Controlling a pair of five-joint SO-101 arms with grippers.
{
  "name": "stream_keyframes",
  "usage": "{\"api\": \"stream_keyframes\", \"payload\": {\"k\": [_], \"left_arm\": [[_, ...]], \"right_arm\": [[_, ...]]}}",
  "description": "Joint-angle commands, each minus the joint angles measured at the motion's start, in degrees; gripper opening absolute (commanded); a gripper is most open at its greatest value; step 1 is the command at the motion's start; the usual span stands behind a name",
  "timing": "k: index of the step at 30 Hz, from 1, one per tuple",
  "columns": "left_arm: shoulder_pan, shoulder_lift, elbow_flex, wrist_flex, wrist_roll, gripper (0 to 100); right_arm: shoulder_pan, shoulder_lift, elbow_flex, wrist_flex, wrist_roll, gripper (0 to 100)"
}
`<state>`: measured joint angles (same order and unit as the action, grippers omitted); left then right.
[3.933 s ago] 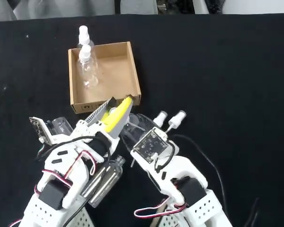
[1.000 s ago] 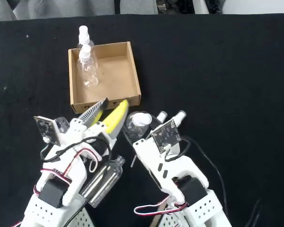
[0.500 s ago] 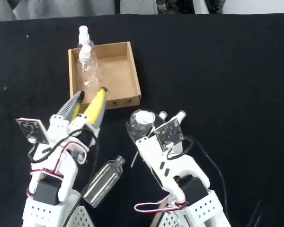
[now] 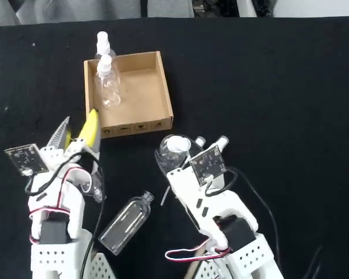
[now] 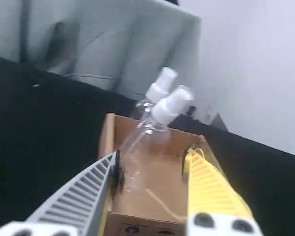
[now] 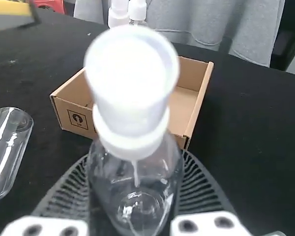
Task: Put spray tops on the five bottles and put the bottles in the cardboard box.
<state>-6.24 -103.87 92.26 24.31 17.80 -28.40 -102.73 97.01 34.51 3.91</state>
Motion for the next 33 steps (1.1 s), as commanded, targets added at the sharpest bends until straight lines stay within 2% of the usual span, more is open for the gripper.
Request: {"api": "stream_keyframes", "payload": {"k": [1, 11, 27, 33], "left_arm": [[-4.9, -0.4, 0.4, -0.2, -0.4, 21], [-7.4, -0.2, 5.2, 0.5, -0.4, 21], [-7.4, -0.4, 5.2, 12.3, -0.4, 21], [-7.4, -0.4, 5.2, 12.9, -0.4, 21]], "right_arm": [[1.7, -5.8, -0.6, 0.4, -0.4, 3.9], [1.7, -5.5, -0.6, 0.5, -0.4, 3.9], [1.7, -5.6, -0.6, 0.5, 0.0, 3.8], [1.7, -5.8, -0.6, 0.5, 2.9, 3.8]]}}
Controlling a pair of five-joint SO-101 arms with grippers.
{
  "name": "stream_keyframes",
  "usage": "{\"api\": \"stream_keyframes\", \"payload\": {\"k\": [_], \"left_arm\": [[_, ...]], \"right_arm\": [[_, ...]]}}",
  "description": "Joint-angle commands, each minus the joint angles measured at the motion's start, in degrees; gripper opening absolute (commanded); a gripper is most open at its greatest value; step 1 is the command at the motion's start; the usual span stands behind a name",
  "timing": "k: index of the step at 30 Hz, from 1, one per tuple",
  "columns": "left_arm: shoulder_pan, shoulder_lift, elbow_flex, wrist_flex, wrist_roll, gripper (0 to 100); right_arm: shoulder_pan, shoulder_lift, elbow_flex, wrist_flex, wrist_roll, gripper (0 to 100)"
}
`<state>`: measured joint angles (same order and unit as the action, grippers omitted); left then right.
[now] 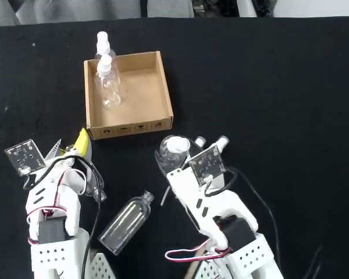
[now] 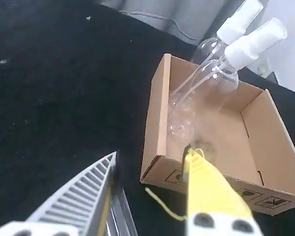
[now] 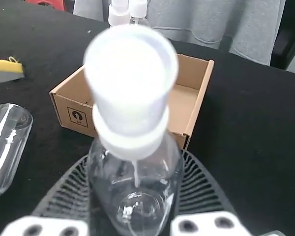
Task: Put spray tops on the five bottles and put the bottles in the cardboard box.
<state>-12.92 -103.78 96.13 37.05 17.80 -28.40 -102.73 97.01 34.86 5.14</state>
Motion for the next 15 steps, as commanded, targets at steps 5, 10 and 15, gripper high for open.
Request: {"api": "stream_keyframes", "payload": {"k": [5, 10, 15], "left_arm": [[-0.7, -0.4, 1.4, 0.3, -0.4, 21], [-0.7, -0.4, 1.4, 0.3, -0.4, 21], [-0.6, -0.3, 1.4, 0.3, -0.4, 21]], "right_arm": [[1.7, -5.6, -2.2, 0.2, 1.9, 3.7], [1.7, -5.2, -5.6, 0.3, 1.9, 3.7], [1.4, -5.2, -8.2, 0.3, 2.0, 3.9]]}}
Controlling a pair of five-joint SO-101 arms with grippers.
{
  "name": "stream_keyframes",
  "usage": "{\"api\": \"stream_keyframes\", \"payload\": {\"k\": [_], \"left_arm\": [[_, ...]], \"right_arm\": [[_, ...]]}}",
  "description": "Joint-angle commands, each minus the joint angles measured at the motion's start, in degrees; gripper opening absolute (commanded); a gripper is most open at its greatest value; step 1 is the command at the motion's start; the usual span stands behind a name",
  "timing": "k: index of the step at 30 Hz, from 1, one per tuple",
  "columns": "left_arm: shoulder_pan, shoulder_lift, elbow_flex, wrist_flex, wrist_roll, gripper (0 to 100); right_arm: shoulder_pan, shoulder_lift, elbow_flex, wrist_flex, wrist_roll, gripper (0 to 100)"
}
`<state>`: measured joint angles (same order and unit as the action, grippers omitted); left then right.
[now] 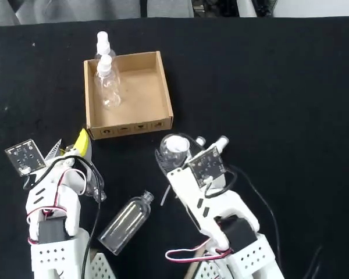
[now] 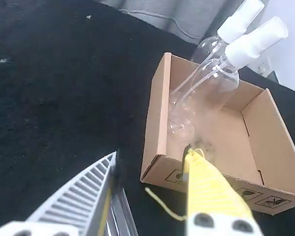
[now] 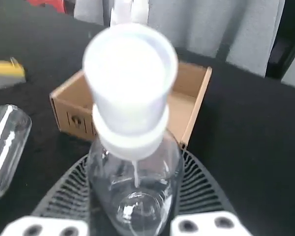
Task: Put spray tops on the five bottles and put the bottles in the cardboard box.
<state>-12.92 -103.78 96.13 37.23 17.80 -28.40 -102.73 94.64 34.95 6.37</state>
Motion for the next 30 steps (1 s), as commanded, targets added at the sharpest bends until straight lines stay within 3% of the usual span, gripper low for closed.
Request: {"api": "stream_keyframes", "payload": {"k": [1, 19, 30], "left_arm": [[-0.5, -0.3, 1.4, 0.1, -0.4, 21], [-0.3, -0.1, 1.4, 0.1, -0.4, 21], [-0.7, -0.1, 1.4, 0.1, -0.4, 21]], "right_arm": [[1.3, -5.2, -6.6, 0.2, 0.8, 3.9], [-5.3, -4.0, -18.2, 0.2, 3.5, 3.9], [-5.6, 19.0, -32.7, -2.4, 3.1, 4.0]]}}
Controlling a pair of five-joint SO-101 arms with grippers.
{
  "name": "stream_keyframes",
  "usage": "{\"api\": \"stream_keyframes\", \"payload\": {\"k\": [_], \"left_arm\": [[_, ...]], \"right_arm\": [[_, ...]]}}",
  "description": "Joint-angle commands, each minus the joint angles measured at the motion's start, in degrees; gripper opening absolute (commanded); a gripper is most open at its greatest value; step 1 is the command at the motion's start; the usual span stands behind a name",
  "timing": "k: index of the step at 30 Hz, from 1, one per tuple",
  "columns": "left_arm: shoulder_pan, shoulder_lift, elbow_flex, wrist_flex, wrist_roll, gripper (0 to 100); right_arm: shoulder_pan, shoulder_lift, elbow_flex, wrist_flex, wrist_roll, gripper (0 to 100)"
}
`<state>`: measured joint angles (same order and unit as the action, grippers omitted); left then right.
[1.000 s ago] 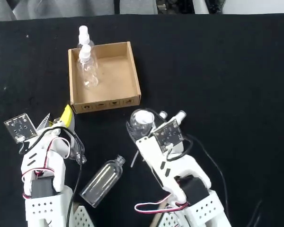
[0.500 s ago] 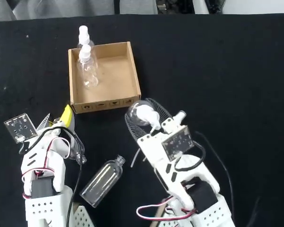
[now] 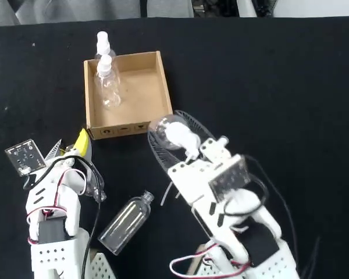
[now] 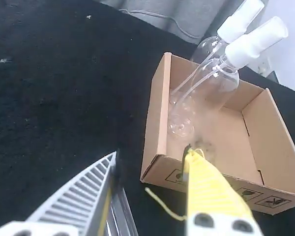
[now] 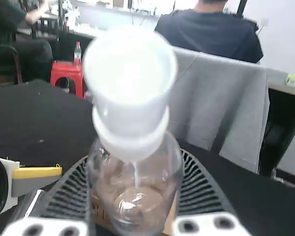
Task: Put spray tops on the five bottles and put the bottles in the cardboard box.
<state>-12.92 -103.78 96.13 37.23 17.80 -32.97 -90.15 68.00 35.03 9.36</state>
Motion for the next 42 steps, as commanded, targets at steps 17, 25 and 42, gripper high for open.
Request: {"api": "stream_keyframes", "payload": {"k": [17, 25, 42], "left_arm": [[-0.9, -0.1, 1.4, 0.1, -0.4, 21], [-2.9, -0.4, 1.4, 0.1, -0.4, 21], [-2.9, -0.4, 1.4, 0.1, -0.4, 21]], "right_arm": [[-6.8, 39.2, -21.5, -9.8, -4.8, 4.0], [-6.6, 52.3, -25.1, -20.1, -6.7, 3.8], [-5.0, 73.1, -35.4, -27.3, -9.8, 4.1]]}}
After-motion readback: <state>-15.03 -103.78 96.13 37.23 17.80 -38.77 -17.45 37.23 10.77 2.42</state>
